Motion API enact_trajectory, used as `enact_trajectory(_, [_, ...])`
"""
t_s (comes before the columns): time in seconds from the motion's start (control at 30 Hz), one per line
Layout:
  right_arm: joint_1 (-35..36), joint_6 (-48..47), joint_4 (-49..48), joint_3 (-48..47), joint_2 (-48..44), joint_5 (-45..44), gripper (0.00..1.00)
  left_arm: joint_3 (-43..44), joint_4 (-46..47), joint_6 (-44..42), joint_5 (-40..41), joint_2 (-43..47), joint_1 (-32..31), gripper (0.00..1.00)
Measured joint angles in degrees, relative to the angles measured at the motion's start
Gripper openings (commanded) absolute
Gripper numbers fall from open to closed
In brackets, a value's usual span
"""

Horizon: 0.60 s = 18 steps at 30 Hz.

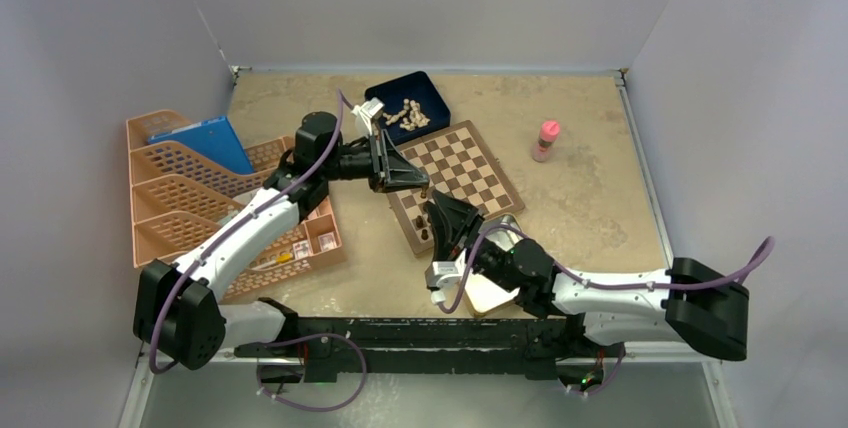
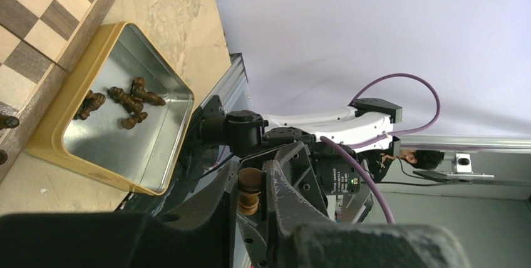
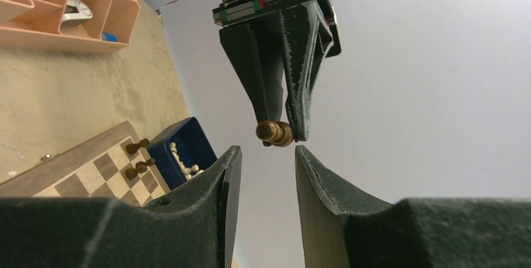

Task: Set up the chess pieces on the board
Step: Place the chess piece on the chessboard.

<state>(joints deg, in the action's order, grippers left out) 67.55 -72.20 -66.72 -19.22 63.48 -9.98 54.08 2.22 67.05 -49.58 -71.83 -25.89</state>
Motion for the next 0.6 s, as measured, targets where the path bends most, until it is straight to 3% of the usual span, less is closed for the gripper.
enact_trajectory(0.6, [0.7, -1.5, -1.4, -0.1, 3.7, 0.0, 0.39, -2.9, 2.6, 1.2, -0.2, -0.6, 0.0, 0.05])
